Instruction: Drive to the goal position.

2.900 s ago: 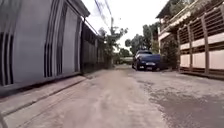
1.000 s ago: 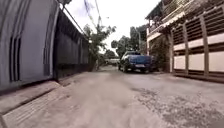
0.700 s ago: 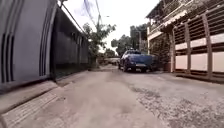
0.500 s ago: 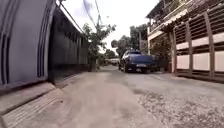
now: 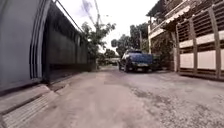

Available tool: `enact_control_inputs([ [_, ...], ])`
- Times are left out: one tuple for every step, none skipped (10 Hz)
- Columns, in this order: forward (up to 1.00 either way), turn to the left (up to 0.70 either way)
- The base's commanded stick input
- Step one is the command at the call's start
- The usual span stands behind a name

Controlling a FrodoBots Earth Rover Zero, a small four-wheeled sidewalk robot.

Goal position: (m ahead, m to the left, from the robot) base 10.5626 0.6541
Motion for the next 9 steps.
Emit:
enact_control_inputs([
  [0.5,0.0],
  [0.5,0.0],
  [0.5,0.0],
  [0.5,0.0],
  [0.5,0.0],
  [0.5,0.0],
  [0.5,0.0],
  [0.5,0.0],
  [0.5,0.0],
])
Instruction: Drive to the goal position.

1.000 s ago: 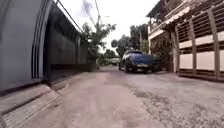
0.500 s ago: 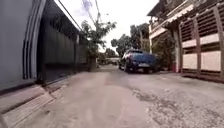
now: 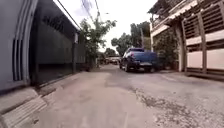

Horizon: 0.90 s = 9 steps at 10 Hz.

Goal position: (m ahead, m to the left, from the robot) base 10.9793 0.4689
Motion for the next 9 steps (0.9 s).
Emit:
enact_control_inputs([
  [0.5,0.0],
  [0.5,0.0],
  [0.5,0.0],
  [0.5,0.0],
  [0.5,0.0],
  [0.5,0.0],
  [0.5,0.0],
  [0.5,0.0],
  [0.5,0.0],
])
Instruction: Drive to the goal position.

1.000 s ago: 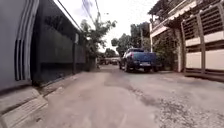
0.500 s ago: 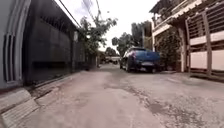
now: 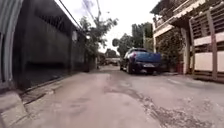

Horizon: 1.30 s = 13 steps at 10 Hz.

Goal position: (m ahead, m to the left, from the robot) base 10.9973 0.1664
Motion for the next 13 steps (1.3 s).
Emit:
enact_control_inputs([
  [0.5,0.0],
  [0.5,0.0],
  [0.5,0.0],
  [0.5,0.0],
  [0.5,0.0],
  [0.5,0.0],
  [0.5,0.0],
  [0.5,0.0],
  [0.5,0.0],
  [0.5,0.0],
  [0.5,0.0],
  [0.5,0.0],
  [0.5,0.0],
])
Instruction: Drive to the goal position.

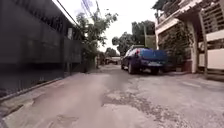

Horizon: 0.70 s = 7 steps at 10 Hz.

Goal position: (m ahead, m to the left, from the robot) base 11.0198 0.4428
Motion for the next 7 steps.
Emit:
enact_control_inputs([
  [0.5,0.0],
  [0.5,0.0],
  [0.5,0.0],
  [0.5,0.0],
  [0.5,0.0],
  [0.5,0.0],
  [0.5,0.0],
])
